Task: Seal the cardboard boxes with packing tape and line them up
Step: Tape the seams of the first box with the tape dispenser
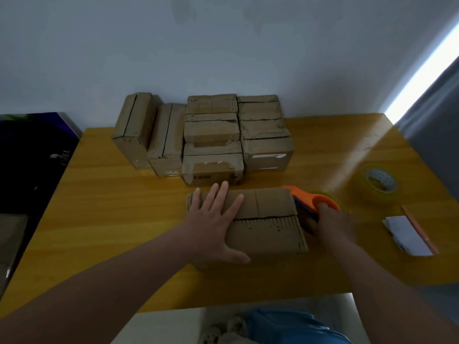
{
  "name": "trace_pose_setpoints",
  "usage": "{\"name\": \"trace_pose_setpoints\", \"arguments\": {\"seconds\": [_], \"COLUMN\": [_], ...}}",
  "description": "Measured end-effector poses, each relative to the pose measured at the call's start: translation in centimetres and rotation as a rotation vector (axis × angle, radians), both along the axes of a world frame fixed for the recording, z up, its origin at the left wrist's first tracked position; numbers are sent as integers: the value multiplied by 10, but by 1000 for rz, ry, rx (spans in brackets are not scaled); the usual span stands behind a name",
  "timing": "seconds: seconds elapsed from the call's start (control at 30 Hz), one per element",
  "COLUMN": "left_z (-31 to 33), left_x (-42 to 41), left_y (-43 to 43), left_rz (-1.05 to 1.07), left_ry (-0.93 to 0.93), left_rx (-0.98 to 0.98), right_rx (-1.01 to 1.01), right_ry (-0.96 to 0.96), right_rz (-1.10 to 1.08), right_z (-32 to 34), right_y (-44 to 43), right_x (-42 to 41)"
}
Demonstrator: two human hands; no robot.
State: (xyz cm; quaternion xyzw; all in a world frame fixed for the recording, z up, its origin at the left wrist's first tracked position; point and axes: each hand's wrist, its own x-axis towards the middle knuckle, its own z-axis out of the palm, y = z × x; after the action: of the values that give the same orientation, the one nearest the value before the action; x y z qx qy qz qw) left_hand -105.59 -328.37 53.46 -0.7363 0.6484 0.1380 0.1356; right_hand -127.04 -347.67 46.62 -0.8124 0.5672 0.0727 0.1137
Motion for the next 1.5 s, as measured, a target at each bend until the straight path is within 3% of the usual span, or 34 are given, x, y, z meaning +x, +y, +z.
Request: {"name": "trace_pose_setpoints", "arguments": {"seconds": [0.17, 0.33, 0.43, 0.57, 0.7, 0.97, 1.07, 1.17, 1.27, 1.37, 1.43, 1.5], "left_z": [6, 9, 11, 12, 10, 5, 8, 18, 34, 49, 54, 56], "left_x": [7, 14, 16, 16, 16, 24, 30, 36, 34, 29, 27, 24], "left_y": [2, 0, -9, -19, -17, -5, 3, 11, 6, -2, -5, -8], "left_rz": [43, 69, 37, 10, 7, 15, 74, 241, 706, 1144, 1235, 1239], "left_ry": [13, 106, 104, 94, 64, 162, 251, 422, 890, 1469, 1663, 1729], "left_rx": [63, 26, -17, -16, -13, -103, -107, -345, -534, -389, -256, -221], "right_rx": [38, 21, 73, 361, 555, 324, 263, 251, 252, 259, 260, 238], "right_ry": [-489, -825, -913, -916, -820, -403, -332, -360, -383, -396, -410, -409], "right_rz": [-233, -159, -20, 167, 342, 548, 552, 556, 566, 588, 611, 636], "right_z": [43, 118, 164, 200, 186, 173, 172, 169, 167, 168, 169, 168], "right_y": [-14, -1, 14, 31, 44, 38, 41, 42, 41, 42, 43, 43], "right_x": [15, 21, 25, 38, 52, 58, 57, 53, 51, 50, 49, 49]}}
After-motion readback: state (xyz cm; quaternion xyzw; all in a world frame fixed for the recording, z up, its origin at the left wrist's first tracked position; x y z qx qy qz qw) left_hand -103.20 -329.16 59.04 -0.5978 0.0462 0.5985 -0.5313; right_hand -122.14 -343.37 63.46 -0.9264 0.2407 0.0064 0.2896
